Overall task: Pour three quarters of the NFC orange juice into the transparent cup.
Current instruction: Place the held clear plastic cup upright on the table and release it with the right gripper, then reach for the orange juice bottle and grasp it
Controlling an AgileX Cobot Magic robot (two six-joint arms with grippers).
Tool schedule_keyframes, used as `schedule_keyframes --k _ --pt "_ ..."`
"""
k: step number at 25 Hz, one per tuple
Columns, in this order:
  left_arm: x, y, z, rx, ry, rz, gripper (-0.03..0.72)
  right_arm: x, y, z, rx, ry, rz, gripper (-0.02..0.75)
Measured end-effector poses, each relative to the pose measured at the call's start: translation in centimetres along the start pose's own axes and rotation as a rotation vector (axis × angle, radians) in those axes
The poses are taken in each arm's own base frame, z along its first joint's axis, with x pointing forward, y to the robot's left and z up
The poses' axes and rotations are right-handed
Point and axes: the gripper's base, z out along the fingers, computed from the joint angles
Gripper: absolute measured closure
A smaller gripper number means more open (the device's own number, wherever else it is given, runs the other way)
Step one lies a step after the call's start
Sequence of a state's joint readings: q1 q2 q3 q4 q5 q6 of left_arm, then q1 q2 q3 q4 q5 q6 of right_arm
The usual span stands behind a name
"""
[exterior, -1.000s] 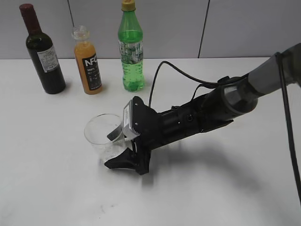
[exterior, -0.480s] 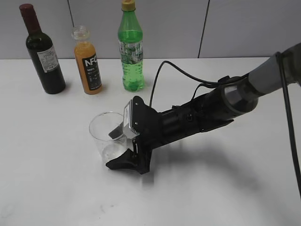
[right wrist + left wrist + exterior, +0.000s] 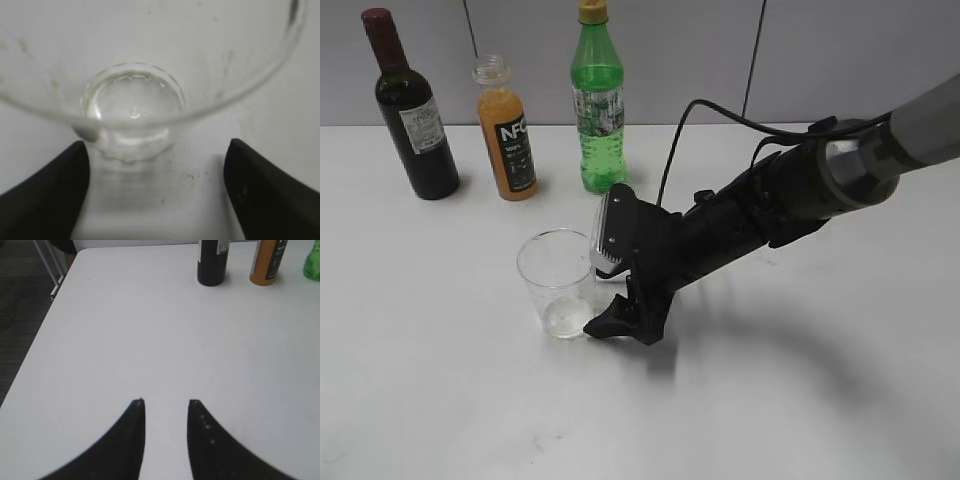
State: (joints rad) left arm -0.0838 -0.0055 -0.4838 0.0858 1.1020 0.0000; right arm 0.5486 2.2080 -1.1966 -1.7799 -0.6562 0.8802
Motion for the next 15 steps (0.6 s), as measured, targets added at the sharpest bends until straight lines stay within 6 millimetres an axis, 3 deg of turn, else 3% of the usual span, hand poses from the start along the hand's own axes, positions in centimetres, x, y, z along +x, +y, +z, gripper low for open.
schedule_keyframes --k 7,15 --pt "0.0 0.0 0.0 0.000 0.000 0.000 0.451 1.4 -0.7 -2.6 0.075 0.061 0.047 0.094" --pt "0.0 0.0 0.0 0.000 0.000 0.000 0.451 1.1 -3.0 -6.4 0.357 0.189 0.039 0.118"
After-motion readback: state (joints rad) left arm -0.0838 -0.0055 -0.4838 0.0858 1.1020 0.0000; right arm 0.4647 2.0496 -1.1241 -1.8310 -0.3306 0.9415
